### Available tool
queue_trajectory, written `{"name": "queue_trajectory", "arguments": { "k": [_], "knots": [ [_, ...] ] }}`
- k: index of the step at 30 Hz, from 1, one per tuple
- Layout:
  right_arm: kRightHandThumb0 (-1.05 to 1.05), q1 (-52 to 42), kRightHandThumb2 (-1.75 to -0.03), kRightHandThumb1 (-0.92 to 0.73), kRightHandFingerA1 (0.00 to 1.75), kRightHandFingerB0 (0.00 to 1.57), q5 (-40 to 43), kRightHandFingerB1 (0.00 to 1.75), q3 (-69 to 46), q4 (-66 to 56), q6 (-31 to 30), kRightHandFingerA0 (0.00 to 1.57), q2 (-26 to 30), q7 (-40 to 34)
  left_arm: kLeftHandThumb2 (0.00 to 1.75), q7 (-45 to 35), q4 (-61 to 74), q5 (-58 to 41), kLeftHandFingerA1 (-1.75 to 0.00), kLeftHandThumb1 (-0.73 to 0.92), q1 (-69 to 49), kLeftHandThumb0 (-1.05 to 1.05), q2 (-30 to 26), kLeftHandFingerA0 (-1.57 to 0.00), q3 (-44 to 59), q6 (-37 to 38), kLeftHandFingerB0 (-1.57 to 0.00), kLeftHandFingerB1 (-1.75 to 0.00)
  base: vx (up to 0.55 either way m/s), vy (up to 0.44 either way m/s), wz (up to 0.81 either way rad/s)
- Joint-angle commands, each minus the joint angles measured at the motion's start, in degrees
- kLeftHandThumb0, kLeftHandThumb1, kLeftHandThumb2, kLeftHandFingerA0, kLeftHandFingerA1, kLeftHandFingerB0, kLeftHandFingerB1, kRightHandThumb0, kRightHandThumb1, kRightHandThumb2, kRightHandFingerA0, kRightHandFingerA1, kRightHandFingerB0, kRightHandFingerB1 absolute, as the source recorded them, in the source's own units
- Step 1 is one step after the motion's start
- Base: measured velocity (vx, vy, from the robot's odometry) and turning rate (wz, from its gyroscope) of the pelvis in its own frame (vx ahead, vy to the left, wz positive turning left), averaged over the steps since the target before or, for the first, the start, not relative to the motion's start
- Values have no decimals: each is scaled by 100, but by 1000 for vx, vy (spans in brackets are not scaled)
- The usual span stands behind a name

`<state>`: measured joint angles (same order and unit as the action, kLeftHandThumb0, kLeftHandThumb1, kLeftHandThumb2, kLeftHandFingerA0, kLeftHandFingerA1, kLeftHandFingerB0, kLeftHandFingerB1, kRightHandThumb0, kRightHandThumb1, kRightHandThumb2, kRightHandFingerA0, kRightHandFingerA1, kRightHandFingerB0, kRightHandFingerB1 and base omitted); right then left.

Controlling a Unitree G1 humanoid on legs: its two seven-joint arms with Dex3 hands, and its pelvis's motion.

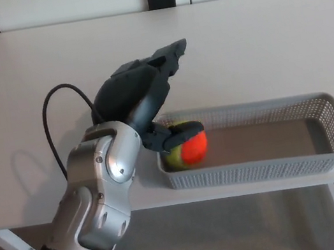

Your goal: The robot walk towards a table in front and uses its left hand to pickup a tennis ball on the left side and put it in a container on the right hand side

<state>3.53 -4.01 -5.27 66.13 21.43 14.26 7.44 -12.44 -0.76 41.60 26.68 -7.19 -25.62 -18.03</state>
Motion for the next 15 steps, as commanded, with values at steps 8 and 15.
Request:
{"name": "queue_trajectory", "arguments": {
  "k": [8, 15],
  "knots": [
    [-51, 76, -79, -48, 54, 32, 17, 47, -1, -25, -6, 45, 84, -33, 63, -376, 494, -153, 0, 73, 1, -104, -329, 0, 6, 118, 0, -1, 0, 0, 0],
    [-49, 98, -78, -48, 54, 33, 25, 47, -5, 3, -65, 45, 54, -56, 63, -604, 985, -450, 0, 71, -159, -103, -411, 0, 325, 20, 0, 0, 0, 0, 0]
  ]
}}
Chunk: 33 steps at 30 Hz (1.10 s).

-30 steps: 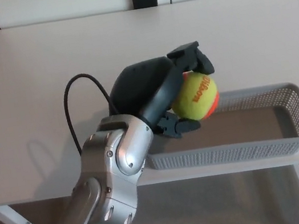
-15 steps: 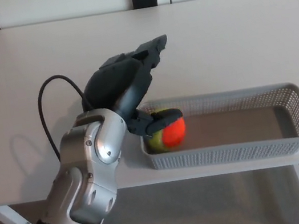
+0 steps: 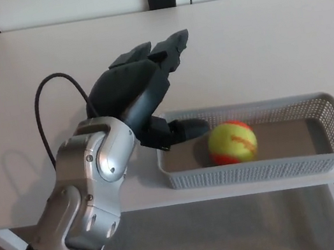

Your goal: The robot walk towards a table in front and uses its left hand to pickup a tennis ball on the left side and put it in a container on the right hand side

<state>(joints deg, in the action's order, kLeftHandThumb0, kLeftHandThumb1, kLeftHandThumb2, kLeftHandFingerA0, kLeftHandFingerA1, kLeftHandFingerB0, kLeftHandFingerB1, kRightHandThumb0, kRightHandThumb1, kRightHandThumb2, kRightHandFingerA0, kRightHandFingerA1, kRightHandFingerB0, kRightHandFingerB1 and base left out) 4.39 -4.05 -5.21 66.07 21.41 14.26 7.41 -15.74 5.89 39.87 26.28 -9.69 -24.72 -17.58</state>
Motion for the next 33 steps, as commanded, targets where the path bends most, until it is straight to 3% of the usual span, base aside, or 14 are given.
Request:
{"name": "queue_trajectory", "arguments": {
  "k": [1, 2, 4, 13, 14, 17, 18, 20, 21, 23, 30, 31, 32, 33],
  "knots": [
    [-49, 12, -78, -48, 54, 33, 25, 47, -7, 22, -74, 45, 42, -61, 63, -328, 414, -318, 0, 71, -161, -103, -205, 0, 295, -38, 0, 0, 0, 0, 0],
    [-50, -5, -78, -48, 54, 33, 23, 48, -1, 32, -48, 45, 43, -40, 98, -430, 669, -478, 0, 56, -260, -96, -292, 0, 489, -38, 0, -1, 0, 0, 0],
    [-50, -28, -78, -48, 54, 32, 50, 48, -22, 18, -26, 44, 49, -15, 97, -477, 920, -605, 0, 57, -360, -96, -384, 0, 690, -8, 0, 0, 0, 0, 0],
    [-49, -70, -78, -48, 54, 35, -44, 48, 56, 35, -68, 46, 145, -13, 84, -723, 3866, -2333, -21, 51, -2302, -81, -476, -9, 3015, 330, -12, -15, 0, 0, 0],
    [-50, -78, -78, -49, 52, 33, -78, 47, 88, 27, -82, 44, 171, -10, 57, -975, 4330, -3180, -33, 53, -3215, -57, -260, -18, 3764, 499, -15, -27, 0, 0, 0],
    [-50, -78, -78, -49, 52, 33, -136, 47, 143, 23, -109, 44, 214, 0, 57, -1341, 5038, -4499, -33, 53, -4649, -57, 65, -18, 4911, 770, -15, -27, 0, 0, 0],
    [-49, -89, -78, -49, 53, 33, -125, 47, 138, 48, -119, 44, 196, 10, 86, -1639, 4933, -5284, -52, 27, -5325, -29, 187, -7, 5358, 1029, -6, -50, 0, 0, 0],
    [-49, -131, -78, -49, 53, 34, -114, 47, 137, 99, -125, 46, 151, 11, 86, -2506, 4536, -6940, -53, 26, -6778, -29, 401, -10, 6271, 1689, -8, -50, 0, 0, 0],
    [-50, -171, -79, -49, 54, 34, -163, 48, 177, 112, -94, 47, 149, -24, 70, -3262, 4154, -7517, -42, 40, -7296, -65, 397, -24, 6639, 1766, -30, -40, 0, 0, 0],
    [-51, -244, -79, -48, 53, 34, -242, 48, 237, 130, -30, 45, 172, -73, 71, -4962, 3254, -8262, -43, 40, -8013, -65, 285, -25, 7291, 1758, -30, -41, 0, 0, 0],
    [-50, -280, -78, -48, 54, 32, -162, 47, 171, 257, -79, 46, 143, -109, 72, -6749, 2177, -8264, -44, 40, -8415, -64, -337, -26, 7780, 1822, -33, -42, 0, 0, 0],
    [-45, -302, -57, -59, 44, 39, -158, 37, 174, 260, -66, 53, 120, -116, 57, -6942, 2059, -8234, -37, 43, -8428, -63, -474, -29, 7822, 1807, -38, -35, 0, 0, 0],
    [-52, -309, -79, -46, 57, 34, -145, 49, 164, 263, -56, 50, 111, -118, 54, -7094, 1963, -8129, -36, 47, -8421, -59, -636, -35, 7804, 1832, -43, -34, 0, 0, 0],
    [-53, -306, -80, -46, 57, 34, -136, 49, 157, 268, -49, 49, 115, -123, 78, -7282, 1788, -7917, -47, 35, -8370, -53, -894, -27, 7711, 1927, -44, -52, 0, 0, 0]
  ]
}}
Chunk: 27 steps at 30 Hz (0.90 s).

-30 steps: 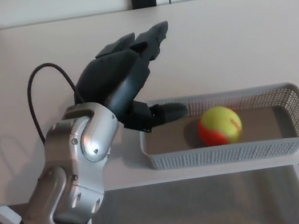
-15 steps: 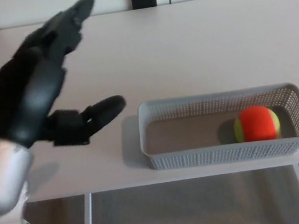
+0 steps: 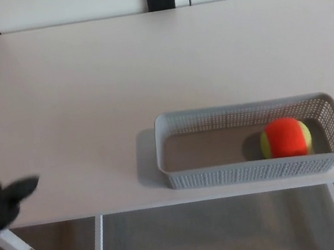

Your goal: The robot walk towards a table in front and uses its left hand to pickup a tennis ball on the left side and put it in a container on the right hand side

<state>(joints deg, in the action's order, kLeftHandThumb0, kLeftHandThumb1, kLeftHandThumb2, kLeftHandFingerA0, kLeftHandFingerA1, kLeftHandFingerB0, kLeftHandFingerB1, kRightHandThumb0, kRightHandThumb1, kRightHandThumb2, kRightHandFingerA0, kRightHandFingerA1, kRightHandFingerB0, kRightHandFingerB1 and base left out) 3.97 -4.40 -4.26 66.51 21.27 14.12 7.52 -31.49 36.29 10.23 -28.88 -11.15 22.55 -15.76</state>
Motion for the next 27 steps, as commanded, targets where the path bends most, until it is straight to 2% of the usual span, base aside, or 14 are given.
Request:
{"name": "queue_trajectory", "arguments": {
  "k": [1, 2, 4, 5, 6, 7, 11, 12, 16, 18, 19, 23, 25, 27],
  "knots": [
    [-53, -258, -80, -46, 57, 34, -102, 49, 63, 225, -35, 49, 137, -136, 78, -5758, -1327, -4861, -47, 35, -2821, -53, -842, -27, 2930, 1800, -44, -52, 0, 0, 0],
    [-51, -243, -79, -47, 56, 35, -102, 49, 63, 225, -41, 47, 152, -136, 55, -5611, -1490, -4473, -43, 47, -2771, -53, -1016, -49, 2707, 2066, -50, -38, 0, 0, 0],
    [-45, -221, -57, -59, 45, 41, -95, 37, 61, 236, -46, 54, 160, -132, 55, -5273, -1703, -3848, -44, 49, -2733, -57, -1245, -52, 2351, 2516, -49, -37, 0, 0, 0],
    [-45, -207, -57, -59, 45, 41, -94, 37, 66, 251, -48, 54, 157, -133, 55, -5173, -1776, -3667, -44, 49, -2725, -57, -1320, -52, 2233, 2672, -49, -37, 0, 0, 0],
    [-52, -197, -81, -47, 56, 35, -120, 49, 91, 255, -58, 49, 152, -158, 78, -4678, -1999, -2987, -52, 45, -2674, -65, -1488, -42, 1740, 2819, -36, -45, 0, 0, 0],
    [-44, -204, -57, -59, 46, 41, -121, 37, 97, 253, -51, 57, 152, -162, 77, -4418, -2165, -2628, -53, 45, -2625, -64, -1582, -42, 1446, 2868, -36, -46, 0, 0, 0],
    [-51, -192, -81, -46, 57, 35, -71, 50, 79, 282, -22, 48, 153, -121, 81, -2993, -3071, -1164, -50, 45, -2063, -62, -1676, -31, 197, 2784, -36, -49, 0, 0, 0],
    [-45, -173, -57, -58, 46, 41, -67, 37, 78, 296, -30, 54, 155, -127, 80, -2626, -3300, -910, -51, 47, -1885, -63, -1617, -36, 11, 2843, -32, -46, 0, 0, 0],
    [-45, -136, -57, -58, 46, 41, -53, 37, 77, 323, -37, 54, 157, -140, 80, -2128, -3710, -670, -51, 47, -1622, -63, -1621, -36, -282, 3024, -32, -46, 0, 0, 0],
    [-49, -158, -78, -48, 53, 33, 24, 47, 34, 239, -42, 45, 108, -106, 59, -15, -5061, 522, -36, 64, -387, -68, -917, -29, -1021, 2541, -27, -31, 0, 0, 0],
    [-43, -16, -58, -61, 40, 37, 90, 35, -7, 130, -175, 50, 74, -93, 62, 564, -5419, 710, -36, 72, 131, -69, -672, -27, -1184, 2137, -25, -32, 0, 0, 0],
    [-43, 0, -58, -61, 40, 37, 97, 35, -12, 116, -192, 50, 70, -91, 62, 742, -5659, 684, -36, 72, 262, -69, -711, -27, -1290, 2213, -25, -32, 0, 0, 0],
    [-52, 210, -79, -47, 52, 34, 249, 47, -145, 83, -231, 43, 15, -83, 66, 1240, -7074, 102, -38, 90, 1469, -73, -246, -21, -979, 1657, -20, -33, 0, 0, 0],
    [-43, 174, -58, -60, 41, 39, 375, 36, -267, 150, -253, 47, -110, -174, 68, 1651, -7815, 55, -37, 92, 1752, -69, -210, -23, -882, 2021, -19, -33, 0, 0, 0]
  ]
}}
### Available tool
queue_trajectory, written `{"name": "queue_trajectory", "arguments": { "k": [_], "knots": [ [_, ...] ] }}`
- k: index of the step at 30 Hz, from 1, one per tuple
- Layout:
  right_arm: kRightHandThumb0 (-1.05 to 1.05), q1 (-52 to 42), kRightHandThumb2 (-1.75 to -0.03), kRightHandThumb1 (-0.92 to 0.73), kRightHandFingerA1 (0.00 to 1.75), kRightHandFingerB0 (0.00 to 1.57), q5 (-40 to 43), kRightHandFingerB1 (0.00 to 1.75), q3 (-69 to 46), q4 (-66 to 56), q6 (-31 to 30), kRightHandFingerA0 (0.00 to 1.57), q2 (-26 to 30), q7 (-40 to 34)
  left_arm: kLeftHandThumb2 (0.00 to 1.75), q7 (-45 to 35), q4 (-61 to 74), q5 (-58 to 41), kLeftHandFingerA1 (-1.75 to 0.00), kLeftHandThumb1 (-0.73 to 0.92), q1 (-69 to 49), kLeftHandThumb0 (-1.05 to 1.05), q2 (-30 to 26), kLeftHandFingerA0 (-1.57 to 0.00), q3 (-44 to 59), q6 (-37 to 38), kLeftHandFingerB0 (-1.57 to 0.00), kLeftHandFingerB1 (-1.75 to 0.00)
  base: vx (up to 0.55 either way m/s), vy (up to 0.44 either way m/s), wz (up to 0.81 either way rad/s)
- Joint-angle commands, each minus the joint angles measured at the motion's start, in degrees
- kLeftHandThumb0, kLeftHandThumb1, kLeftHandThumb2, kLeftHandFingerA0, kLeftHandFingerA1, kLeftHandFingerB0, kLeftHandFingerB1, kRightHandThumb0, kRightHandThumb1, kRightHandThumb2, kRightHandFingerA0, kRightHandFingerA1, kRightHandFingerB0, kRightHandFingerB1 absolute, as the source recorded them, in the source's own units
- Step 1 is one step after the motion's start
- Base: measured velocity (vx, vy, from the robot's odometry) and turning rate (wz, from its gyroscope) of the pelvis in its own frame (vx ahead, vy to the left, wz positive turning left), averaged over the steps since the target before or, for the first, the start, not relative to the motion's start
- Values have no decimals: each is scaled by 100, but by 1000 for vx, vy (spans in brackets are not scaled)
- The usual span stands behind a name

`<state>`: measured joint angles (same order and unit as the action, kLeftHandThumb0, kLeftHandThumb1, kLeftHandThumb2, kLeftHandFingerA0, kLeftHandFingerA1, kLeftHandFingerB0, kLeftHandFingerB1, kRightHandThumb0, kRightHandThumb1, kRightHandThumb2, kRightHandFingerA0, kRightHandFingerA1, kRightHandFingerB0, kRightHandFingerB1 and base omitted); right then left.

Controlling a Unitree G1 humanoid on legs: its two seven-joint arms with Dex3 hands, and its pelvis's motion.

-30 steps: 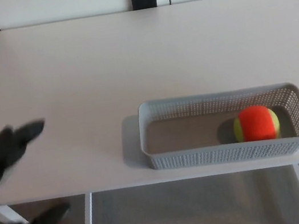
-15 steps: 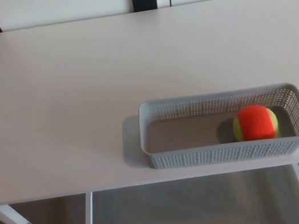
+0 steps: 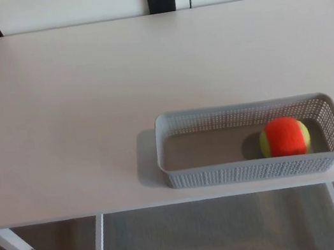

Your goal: The robot walk towards a table in front and uses its left hand to pickup a tennis ball on the left side and put it in a container on the right hand side

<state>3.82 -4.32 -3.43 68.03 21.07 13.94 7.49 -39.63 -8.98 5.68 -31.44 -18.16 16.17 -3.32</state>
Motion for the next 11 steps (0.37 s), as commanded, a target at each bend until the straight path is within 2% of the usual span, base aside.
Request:
{"name": "queue_trajectory", "arguments": {
  "k": [1, 4, 5, 6, 11],
  "knots": [
    [-45, 102, -57, -59, 41, 38, 375, 36, -367, 29, -169, 48, -130, -200, 68, 2780, -3589, 603, -36, 91, 2062, -68, 508, -25, -277, 886, -21, -33, 0, 0, 0],
    [-45, 79, -57, -59, 41, 38, 372, 36, -386, 41, -144, 48, -149, -209, 68, 2968, -3894, 622, -36, 91, 2170, -68, 488, -25, -316, 1031, -21, -33, 0, 0, 0],
    [-41, -32, -59, -60, 44, 33, 282, 36, -310, 109, -157, 50, -163, -219, 66, 3129, -4234, 788, -39, 89, 2106, -65, 410, -27, -468, 1303, -21, -34, 0, 0, 0],
    [-45, -131, -58, -61, 42, 32, 96, 35, -167, 147, -81, 47, -88, -289, 112, 3112, -4449, 798, -49, 56, 2073, -36, 327, 0, -499, 1344, 0, -49, 0, 0, 0],
    [-49, -105, -58, -62, 41, 32, 8, 34, -129, 153, -135, 46, 93, -349, 115, 3080, -4682, 643, -49, 62, 2224, -34, 260, 0, -514, 1392, 0, -49, 0, 0, 0]
  ]
}}
